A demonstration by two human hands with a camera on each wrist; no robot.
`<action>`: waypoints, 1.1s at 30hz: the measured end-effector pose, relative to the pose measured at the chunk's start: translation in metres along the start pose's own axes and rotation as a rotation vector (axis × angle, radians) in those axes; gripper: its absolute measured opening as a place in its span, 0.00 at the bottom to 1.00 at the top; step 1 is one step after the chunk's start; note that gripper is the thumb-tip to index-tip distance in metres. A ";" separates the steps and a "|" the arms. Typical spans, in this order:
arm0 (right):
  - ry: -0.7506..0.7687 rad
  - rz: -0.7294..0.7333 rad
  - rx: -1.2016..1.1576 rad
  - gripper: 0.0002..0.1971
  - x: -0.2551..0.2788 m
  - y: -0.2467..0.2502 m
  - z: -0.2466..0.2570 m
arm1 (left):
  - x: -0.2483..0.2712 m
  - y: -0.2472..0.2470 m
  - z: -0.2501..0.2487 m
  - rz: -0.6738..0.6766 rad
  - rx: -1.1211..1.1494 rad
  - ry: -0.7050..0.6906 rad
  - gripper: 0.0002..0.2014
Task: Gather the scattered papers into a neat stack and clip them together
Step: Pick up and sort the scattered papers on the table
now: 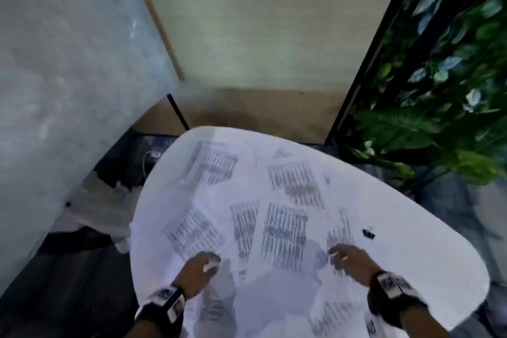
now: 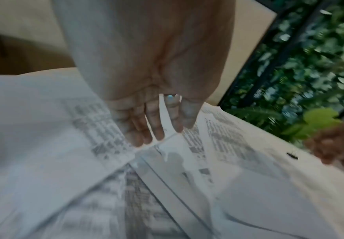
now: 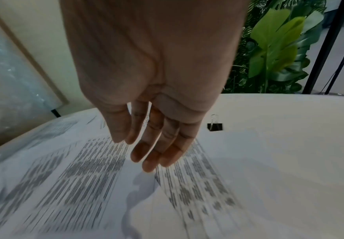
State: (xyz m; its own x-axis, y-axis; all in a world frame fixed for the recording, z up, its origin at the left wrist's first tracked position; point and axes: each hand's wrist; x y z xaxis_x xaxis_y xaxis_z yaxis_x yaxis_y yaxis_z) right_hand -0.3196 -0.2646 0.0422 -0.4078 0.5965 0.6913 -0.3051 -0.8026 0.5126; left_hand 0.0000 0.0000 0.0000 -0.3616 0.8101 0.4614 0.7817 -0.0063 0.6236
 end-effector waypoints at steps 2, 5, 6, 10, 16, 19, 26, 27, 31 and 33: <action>0.023 -0.052 0.118 0.06 -0.044 -0.012 -0.003 | -0.044 0.004 0.012 -0.044 -0.154 -0.001 0.17; 0.061 -0.184 0.207 0.18 -0.087 -0.013 0.009 | -0.094 0.035 0.009 -0.162 -0.492 0.128 0.35; 0.046 -0.228 0.280 0.28 -0.095 -0.023 0.010 | -0.103 0.034 0.012 -0.173 -0.578 0.228 0.38; -0.049 -0.354 0.277 0.51 -0.116 -0.047 0.023 | -0.119 0.035 0.023 -0.092 -0.525 0.405 0.46; 0.206 -0.406 0.271 0.58 -0.143 -0.067 0.030 | -0.099 -0.013 0.011 -0.056 -0.571 0.037 0.42; 0.225 -0.449 0.293 0.53 -0.151 -0.069 0.035 | -0.084 -0.020 0.002 -0.054 -0.501 -0.123 0.41; 0.250 -0.462 0.152 0.36 -0.144 -0.080 0.046 | -0.078 0.016 0.031 -0.234 -0.735 0.168 0.44; 0.229 -0.470 0.174 0.35 -0.138 -0.088 0.050 | -0.078 0.011 0.035 -0.183 -0.711 0.180 0.43; 0.194 -0.491 0.241 0.51 -0.114 -0.120 0.071 | -0.084 -0.019 0.030 -0.223 -0.650 0.183 0.44; 0.221 -0.554 0.128 0.55 -0.103 -0.135 0.082 | -0.086 -0.028 0.019 -0.234 -0.592 0.131 0.43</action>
State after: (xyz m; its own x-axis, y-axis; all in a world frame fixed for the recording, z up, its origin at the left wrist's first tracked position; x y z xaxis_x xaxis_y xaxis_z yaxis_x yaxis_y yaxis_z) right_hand -0.1658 -0.2181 -0.0562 -0.3913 0.9007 0.1890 -0.4226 -0.3583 0.8325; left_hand 0.0192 -0.0584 -0.0694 -0.5767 0.7513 0.3209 0.2761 -0.1905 0.9421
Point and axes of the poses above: each hand's wrist, its own x-axis away from the middle knuckle, its own y-axis out of the back of the hand, z = x × y, and after that the axes turned 4 degrees about -z, right-handed
